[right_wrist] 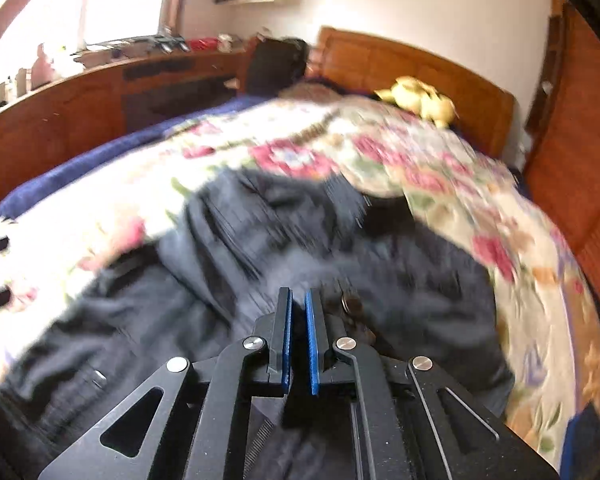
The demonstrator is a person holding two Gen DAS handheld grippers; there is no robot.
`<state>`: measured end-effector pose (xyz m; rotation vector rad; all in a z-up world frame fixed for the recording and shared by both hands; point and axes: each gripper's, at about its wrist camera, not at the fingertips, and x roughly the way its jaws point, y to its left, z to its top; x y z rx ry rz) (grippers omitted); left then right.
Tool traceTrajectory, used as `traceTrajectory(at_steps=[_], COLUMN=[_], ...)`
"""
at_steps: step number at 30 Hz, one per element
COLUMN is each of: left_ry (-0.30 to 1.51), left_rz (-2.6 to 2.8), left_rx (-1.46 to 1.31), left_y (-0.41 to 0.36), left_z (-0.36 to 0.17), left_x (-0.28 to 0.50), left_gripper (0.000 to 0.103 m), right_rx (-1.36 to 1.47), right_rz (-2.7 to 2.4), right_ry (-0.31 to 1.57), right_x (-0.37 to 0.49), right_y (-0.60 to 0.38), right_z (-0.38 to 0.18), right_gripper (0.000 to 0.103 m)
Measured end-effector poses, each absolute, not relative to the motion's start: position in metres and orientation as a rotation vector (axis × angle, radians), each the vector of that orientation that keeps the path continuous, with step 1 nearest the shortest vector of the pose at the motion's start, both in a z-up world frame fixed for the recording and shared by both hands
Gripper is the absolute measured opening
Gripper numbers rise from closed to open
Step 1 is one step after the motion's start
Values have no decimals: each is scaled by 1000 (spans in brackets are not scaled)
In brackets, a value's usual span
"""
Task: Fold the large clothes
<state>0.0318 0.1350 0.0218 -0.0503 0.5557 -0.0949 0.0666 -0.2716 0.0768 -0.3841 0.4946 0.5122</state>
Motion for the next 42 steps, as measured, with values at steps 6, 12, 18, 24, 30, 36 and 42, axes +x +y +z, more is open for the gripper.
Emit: traceTrajectory(at_steps=[6,12,18,24,30,36,42], left_ry=[561,568,567,569,571,575,587], left_rz=[-68,-64,-76,-89,-97,-95,-73], left_rx=[-55,-45,-43,-30,-25,-14,-9], left_y=[141,143,139,132,129,127,129], left_z=[19,16,16,17,17,16,12], left_x=[34,35,34,32,32,33,37], left_gripper=[88,88,88,88,88,88,88], right_rx=[-430,-434,-386,-387,-286,-307,-237], right_rz=[665,616,450,344,401,532,739], right_ry=[410,419,536,740,852,735,652], right_x=[30,32,76,109,121,100,65], right_y=[-217,-214,-248,-275,-289,-270,-224], right_z=[105,97,71,10,-20,31,78], right_gripper=[0,0,34,75,43,8,20])
